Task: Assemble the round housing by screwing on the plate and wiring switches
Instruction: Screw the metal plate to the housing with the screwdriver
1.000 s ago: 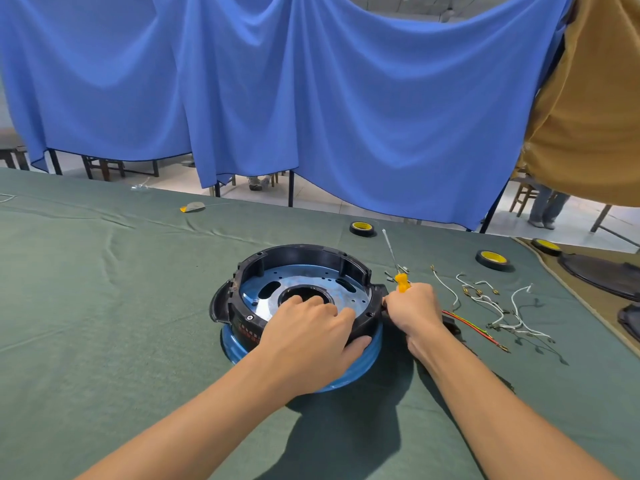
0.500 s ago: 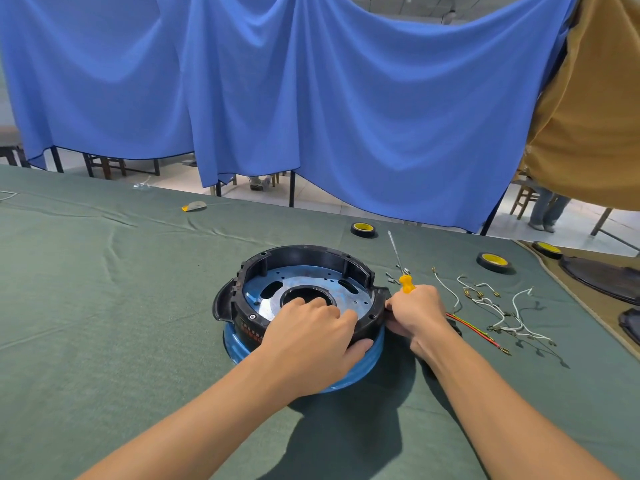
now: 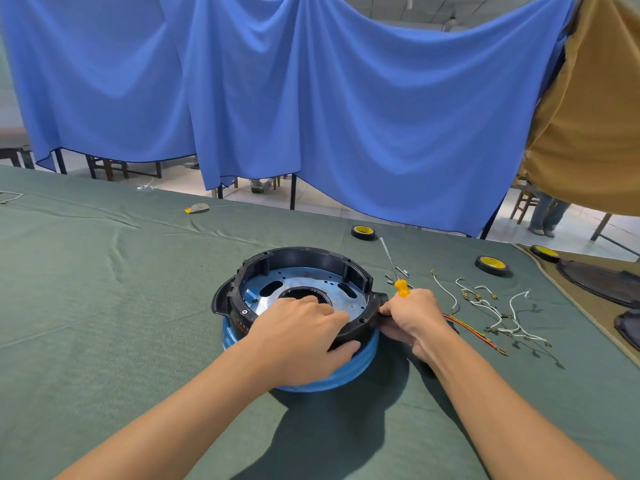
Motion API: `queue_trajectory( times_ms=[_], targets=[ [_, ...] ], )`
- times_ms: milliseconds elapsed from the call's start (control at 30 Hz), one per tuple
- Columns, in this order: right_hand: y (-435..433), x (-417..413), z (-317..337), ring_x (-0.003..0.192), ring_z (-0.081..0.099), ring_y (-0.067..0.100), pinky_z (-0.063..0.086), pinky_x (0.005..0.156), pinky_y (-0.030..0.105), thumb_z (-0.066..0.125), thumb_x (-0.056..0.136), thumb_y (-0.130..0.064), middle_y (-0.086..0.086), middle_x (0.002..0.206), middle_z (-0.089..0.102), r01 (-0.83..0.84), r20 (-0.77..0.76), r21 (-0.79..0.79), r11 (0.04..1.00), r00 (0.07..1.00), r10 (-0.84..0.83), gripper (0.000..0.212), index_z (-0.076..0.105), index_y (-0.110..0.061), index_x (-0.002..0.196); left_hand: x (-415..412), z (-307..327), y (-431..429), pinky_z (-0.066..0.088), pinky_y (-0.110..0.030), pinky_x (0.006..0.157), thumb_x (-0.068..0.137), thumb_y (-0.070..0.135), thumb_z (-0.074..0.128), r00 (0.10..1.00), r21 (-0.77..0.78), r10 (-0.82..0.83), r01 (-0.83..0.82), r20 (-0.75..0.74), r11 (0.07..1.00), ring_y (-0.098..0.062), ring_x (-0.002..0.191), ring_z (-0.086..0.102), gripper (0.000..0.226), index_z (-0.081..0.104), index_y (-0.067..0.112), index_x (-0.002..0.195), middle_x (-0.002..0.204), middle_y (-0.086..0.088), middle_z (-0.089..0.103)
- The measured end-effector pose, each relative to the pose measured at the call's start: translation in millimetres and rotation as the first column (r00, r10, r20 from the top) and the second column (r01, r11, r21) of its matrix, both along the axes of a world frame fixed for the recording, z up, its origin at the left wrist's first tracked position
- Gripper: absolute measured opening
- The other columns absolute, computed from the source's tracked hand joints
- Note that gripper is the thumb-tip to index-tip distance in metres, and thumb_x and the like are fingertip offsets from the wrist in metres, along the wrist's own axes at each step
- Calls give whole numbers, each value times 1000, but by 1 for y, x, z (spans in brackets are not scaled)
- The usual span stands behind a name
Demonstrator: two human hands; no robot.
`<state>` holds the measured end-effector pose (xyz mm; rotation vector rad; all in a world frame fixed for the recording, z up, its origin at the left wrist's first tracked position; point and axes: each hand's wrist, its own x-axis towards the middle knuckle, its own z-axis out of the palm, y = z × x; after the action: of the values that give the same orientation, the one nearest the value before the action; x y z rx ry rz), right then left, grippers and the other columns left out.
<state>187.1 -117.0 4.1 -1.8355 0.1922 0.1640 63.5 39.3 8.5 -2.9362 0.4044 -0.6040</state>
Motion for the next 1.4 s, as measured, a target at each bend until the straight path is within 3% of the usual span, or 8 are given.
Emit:
queue_trajectory(
  times_ms=[267, 533, 700, 900, 1033, 1167, 1300, 1400],
  targets=[
    [-4, -20, 6, 69, 71, 26, 60, 60, 34, 59, 84, 7, 19, 79, 70, -111, -80, 59, 992, 990, 115, 13, 60, -2, 76, 2, 12, -5, 40, -38, 86, 86, 55, 42, 987, -58, 117, -124, -108, 991, -27, 86, 56, 42, 57, 18, 100, 84, 1, 63],
    [-23, -15, 8, 79, 70, 28, 55, 57, 31, 65, 83, -22, 12, 82, 65, -79, 46, -196, 977, 995, 90, 14, 61, -8, 83, 19, 2, -37, 30, -36, 68, 98, 49, 41, 986, -118, 168, -169, -22, 979, -29, 83, 52, 33, 41, 16, 97, 98, -6, 64],
    [-35, -15, 5, 101, 58, 35, 41, 75, 36, 43, 90, -49, 13, 108, 62, -70, 104, -839, 539, 953, 286, 37, 59, -16, 99, 26, 2, -21, 30, -35, 63, 97, 51, 39, 990, -79, 136, -139, -46, 987, -27, 73, 46, 33, 36, 19, 90, 85, -3, 56],
    [-32, -27, -3, 115, 56, 32, 34, 74, 36, 35, 96, -46, 8, 125, 60, -110, -22, -980, 169, 891, 453, 41, 58, -19, 117, 36, 1, -4, 34, -34, 61, 95, 57, 39, 991, -50, 133, -133, -10, 990, -24, 70, 51, 38, 43, 19, 101, 82, 2, 60],
    [-33, -21, 13, 114, 55, 32, 34, 74, 37, 41, 89, -65, 6, 121, 61, -218, -159, -974, 61, 850, 502, 48, 57, -22, 103, 30, -9, -3, 46, -34, 65, 95, 46, 47, 928, 153, 68, -132, 365, 979, -26, 63, 62, 47, 64, 7, 116, 63, -2, 64],
    [-33, 7, 30, 90, 57, 27, 46, 75, 37, 47, 84, -71, 1, 84, 59, -311, -196, -944, 113, 800, 567, 53, 52, -19, 74, 29, -27, 2, 51, -33, 58, 90, 32, 62, 741, 92, 23, -113, 672, 989, -22, 50, 53, 33, 60, 15, 63, 51, 2, 50],
    [-28, 47, 20, 96, 60, 22, 53, 85, 41, 55, 94, -38, 4, 109, 66, -213, 67, -920, 328, 741, 668, 17, 62, -24, 101, 31, -34, 5, 50, -33, 60, 90, 36, 64, 672, 67, 39, -132, 739, 989, -22, 52, 55, 42, 51, 17, 55, 50, 2, 50],
    [-24, 75, 2, 103, 59, 22, 53, 89, 41, 53, 96, -25, 3, 120, 63, -126, 168, -915, 382, 742, 648, 25, 60, -23, 120, 38, -36, 5, 48, -33, 61, 89, 37, 65, 650, 57, 39, -126, 759, 990, -21, 51, 54, 44, 50, 17, 53, 48, 3, 49]
  ],
)
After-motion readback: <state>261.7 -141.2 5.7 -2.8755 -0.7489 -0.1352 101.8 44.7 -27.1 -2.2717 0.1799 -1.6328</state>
